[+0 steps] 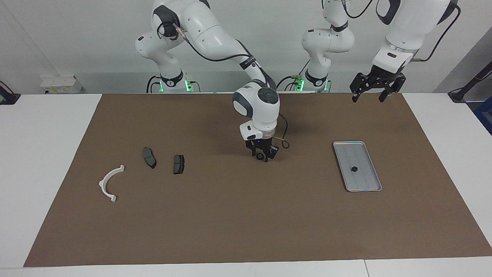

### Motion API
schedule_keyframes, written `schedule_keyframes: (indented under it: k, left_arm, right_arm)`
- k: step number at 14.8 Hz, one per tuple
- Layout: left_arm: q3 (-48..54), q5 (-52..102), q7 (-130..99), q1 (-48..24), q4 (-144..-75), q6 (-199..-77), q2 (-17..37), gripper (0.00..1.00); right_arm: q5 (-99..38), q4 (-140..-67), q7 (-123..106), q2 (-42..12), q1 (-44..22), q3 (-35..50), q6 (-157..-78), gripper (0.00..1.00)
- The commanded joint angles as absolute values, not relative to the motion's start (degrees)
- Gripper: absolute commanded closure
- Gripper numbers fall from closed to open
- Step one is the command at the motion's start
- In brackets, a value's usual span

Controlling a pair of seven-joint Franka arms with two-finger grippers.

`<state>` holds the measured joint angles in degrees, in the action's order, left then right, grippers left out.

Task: Place bearing gear from tray to pile
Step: 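Carry the bearing toward the white arc while the left gripper reaches the tray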

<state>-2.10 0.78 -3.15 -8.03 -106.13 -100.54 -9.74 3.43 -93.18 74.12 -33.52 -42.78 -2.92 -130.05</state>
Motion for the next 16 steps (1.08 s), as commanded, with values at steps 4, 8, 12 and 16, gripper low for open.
schedule_keyframes:
  k: [4, 8, 12, 16]
  left_arm:
    - [-2.55, 1.49, 3.95, -3.61, -115.32, -121.61, -1.08, 0.08]
    - [-2.46, 1.41, 4.57, -2.29, -115.84, -130.85, 6.49, 0.08]
    - [-2.46, 1.41, 4.57, -2.29, -115.84, -136.22, 12.03, 0.08]
    - [-2.46, 1.41, 4.48, -2.55, -115.84, -140.00, 15.64, 0.09]
  right_arm:
    - [3.34, -93.96, 74.80, -33.49, -41.75, -2.55, -130.87, 1.00]
    - [3.78, -89.49, 71.74, -32.70, -39.82, -2.55, -122.38, 1.00]
    - [3.25, -88.07, 44.04, -24.28, -28.69, -2.37, -109.28, 1.00]
    - [1.41, -88.33, 15.44, -21.80, -15.50, -2.55, -106.70, 1.00]
